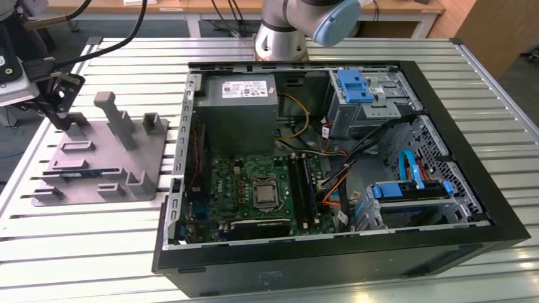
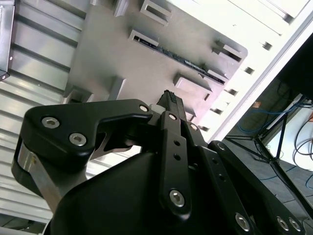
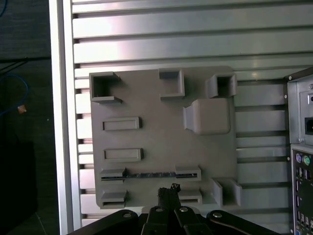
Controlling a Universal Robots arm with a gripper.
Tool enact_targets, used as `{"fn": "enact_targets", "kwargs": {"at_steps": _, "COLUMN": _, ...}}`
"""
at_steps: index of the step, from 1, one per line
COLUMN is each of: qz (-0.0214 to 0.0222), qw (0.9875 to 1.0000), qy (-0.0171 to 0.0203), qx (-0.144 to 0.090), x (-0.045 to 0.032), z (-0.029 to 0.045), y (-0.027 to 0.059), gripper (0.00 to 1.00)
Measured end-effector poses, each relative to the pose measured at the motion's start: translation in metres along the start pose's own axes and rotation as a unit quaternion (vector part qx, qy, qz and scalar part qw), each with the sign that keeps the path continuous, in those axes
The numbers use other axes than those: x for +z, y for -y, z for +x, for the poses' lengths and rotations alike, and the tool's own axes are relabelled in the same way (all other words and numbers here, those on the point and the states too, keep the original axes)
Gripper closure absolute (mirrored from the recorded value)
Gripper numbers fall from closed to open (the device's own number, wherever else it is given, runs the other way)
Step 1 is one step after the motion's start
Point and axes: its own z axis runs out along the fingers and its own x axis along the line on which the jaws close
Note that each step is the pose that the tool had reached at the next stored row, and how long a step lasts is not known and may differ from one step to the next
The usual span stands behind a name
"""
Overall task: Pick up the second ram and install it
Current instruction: 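Reach for the second ram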
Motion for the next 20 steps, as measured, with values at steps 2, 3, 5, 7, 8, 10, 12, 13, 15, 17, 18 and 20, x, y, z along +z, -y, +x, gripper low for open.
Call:
{"fn": "enact_targets", "kwargs": {"at_steps": 2, "qz": 0.0000, "qw": 1.0000, "qy": 0.0000, "qx": 0.000, "x": 0.0011, "z": 0.0000, "y": 0.0000, "gripper": 0.90}}
{"fn": "enact_targets", "kwargs": {"at_steps": 3, "qz": 0.0000, "qw": 1.0000, "qy": 0.0000, "qx": 0.000, "x": 0.0017, "z": -0.0001, "y": 0.0001, "gripper": 0.90}}
{"fn": "enact_targets", "kwargs": {"at_steps": 5, "qz": 0.0000, "qw": 1.0000, "qy": 0.0000, "qx": 0.000, "x": 0.0030, "z": -0.0001, "y": 0.0001, "gripper": 0.90}}
{"fn": "enact_targets", "kwargs": {"at_steps": 7, "qz": 0.0000, "qw": 1.0000, "qy": 0.0000, "qx": 0.000, "x": 0.0041, "z": -0.0001, "y": 0.0002, "gripper": 0.90}}
{"fn": "enact_targets", "kwargs": {"at_steps": 8, "qz": 0.0000, "qw": 1.0000, "qy": 0.0000, "qx": 0.000, "x": 0.0047, "z": -0.0001, "y": 0.0002, "gripper": 0.90}}
{"fn": "enact_targets", "kwargs": {"at_steps": 10, "qz": 0.0000, "qw": 1.0000, "qy": 0.0000, "qx": 0.000, "x": 0.0059, "z": -0.0002, "y": 0.0002, "gripper": 0.90}}
{"fn": "enact_targets", "kwargs": {"at_steps": 12, "qz": 0.0000, "qw": 1.0000, "qy": 0.0000, "qx": 0.000, "x": 0.0070, "z": -0.0002, "y": 0.0003, "gripper": 0.90}}
{"fn": "enact_targets", "kwargs": {"at_steps": 13, "qz": 0.0000, "qw": 1.0000, "qy": 0.0000, "qx": 0.000, "x": 0.0077, "z": -0.0002, "y": 0.0003, "gripper": 0.90}}
{"fn": "enact_targets", "kwargs": {"at_steps": 15, "qz": 0.0000, "qw": 1.0000, "qy": 0.0000, "qx": 0.000, "x": 0.0089, "z": -0.0003, "y": 0.0003, "gripper": 0.90}}
{"fn": "enact_targets", "kwargs": {"at_steps": 17, "qz": 0.0000, "qw": 1.0000, "qy": 0.0000, "qx": 0.000, "x": 0.0102, "z": -0.0003, "y": 0.0004, "gripper": 0.90}}
{"fn": "enact_targets", "kwargs": {"at_steps": 18, "qz": 0.0000, "qw": 1.0000, "qy": 0.0000, "qx": 0.000, "x": 0.0108, "z": -0.0003, "y": 0.0004, "gripper": 0.90}}
{"fn": "enact_targets", "kwargs": {"at_steps": 20, "qz": 0.0000, "qw": 1.0000, "qy": 0.0000, "qx": 0.000, "x": 0.0121, "z": -0.0004, "y": 0.0004, "gripper": 0.90}}
